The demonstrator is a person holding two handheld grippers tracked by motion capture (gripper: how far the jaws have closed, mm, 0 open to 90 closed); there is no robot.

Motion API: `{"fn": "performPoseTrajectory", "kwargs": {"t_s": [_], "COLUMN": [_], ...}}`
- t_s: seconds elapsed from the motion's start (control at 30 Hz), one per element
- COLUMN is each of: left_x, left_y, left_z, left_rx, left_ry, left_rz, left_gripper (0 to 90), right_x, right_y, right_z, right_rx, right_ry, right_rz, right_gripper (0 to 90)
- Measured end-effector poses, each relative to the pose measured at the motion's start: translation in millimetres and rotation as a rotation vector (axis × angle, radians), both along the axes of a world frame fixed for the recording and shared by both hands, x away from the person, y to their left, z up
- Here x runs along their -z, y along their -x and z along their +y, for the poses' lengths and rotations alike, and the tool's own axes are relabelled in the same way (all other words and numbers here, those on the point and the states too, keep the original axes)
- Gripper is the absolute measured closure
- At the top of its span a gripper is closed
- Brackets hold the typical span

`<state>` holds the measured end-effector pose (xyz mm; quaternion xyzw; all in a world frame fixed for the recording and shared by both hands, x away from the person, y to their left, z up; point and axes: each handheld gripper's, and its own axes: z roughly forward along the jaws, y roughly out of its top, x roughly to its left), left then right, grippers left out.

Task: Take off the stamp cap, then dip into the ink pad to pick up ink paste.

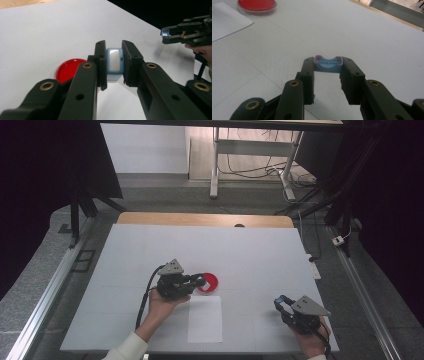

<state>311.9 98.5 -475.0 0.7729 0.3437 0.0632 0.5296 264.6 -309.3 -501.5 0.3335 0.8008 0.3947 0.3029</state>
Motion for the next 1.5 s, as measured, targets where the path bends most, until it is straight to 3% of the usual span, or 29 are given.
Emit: {"fn": "performPoseTrajectory", "kwargs": {"t_s": [0.47, 0.7, 1.0, 1.13, 1.5], "left_x": [-0.6, 6.5, 15.9, 19.9, 22.2], "left_y": [-19.9, -29.4, -39.9, -43.3, -46.6], "left_z": [-4.1, -3.8, -10.4, -14.5, -16.8], "left_rx": [0.004, -0.008, 0.000, 0.004, 0.004], "left_ry": [-0.039, -0.087, -0.111, -0.150, -0.194], "left_rz": [-0.013, -0.006, 0.008, 0.005, 0.016], "left_gripper": [75.8, 75.8, 75.8, 75.8, 75.8], "right_x": [0.5, 0.5, 2.1, 2.2, 3.9], "right_y": [-0.2, -0.1, -0.8, -0.3, 0.2], "right_z": [3.7, 6.1, 6.4, 6.3, 6.0], "right_rx": [-0.006, -0.013, -0.012, -0.010, -0.008], "right_ry": [0.004, 0.013, 0.015, 0.015, 0.021], "right_rz": [0.001, 0.001, 0.006, 0.008, 0.011], "right_gripper": [64.5, 64.6, 64.6, 64.6, 64.5]}}
